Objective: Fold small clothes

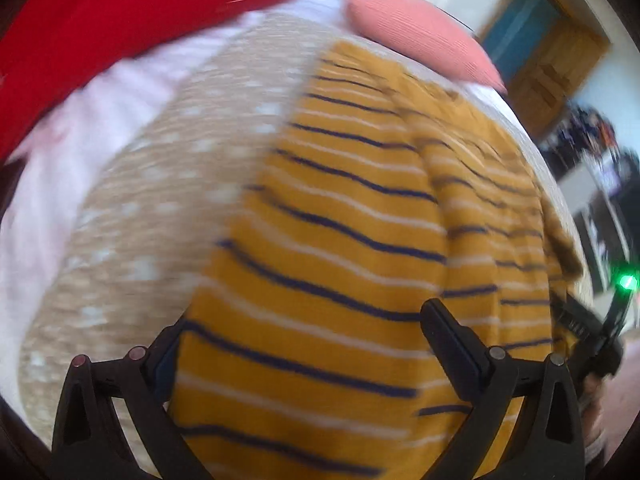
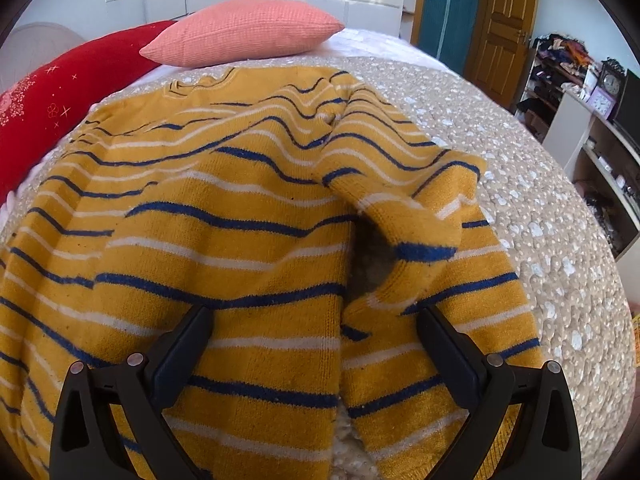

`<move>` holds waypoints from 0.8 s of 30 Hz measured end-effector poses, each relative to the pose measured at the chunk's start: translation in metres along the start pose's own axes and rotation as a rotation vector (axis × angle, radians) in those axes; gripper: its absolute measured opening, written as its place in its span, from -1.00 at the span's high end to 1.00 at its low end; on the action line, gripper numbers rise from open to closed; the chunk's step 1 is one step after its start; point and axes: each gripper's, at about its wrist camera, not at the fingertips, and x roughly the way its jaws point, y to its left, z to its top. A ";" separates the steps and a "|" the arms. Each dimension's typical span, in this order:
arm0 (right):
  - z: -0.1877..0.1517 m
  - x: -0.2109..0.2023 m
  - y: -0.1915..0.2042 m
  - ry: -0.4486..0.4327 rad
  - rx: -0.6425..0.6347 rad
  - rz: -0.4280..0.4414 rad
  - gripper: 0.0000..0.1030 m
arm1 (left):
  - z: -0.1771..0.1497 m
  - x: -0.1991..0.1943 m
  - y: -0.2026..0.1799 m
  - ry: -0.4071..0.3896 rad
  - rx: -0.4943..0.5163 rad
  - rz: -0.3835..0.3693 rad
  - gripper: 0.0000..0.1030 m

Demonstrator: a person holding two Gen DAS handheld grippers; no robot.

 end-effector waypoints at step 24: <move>-0.024 -0.028 -0.097 0.017 0.239 0.193 0.77 | -0.003 -0.124 0.032 -0.218 -0.008 0.127 -0.28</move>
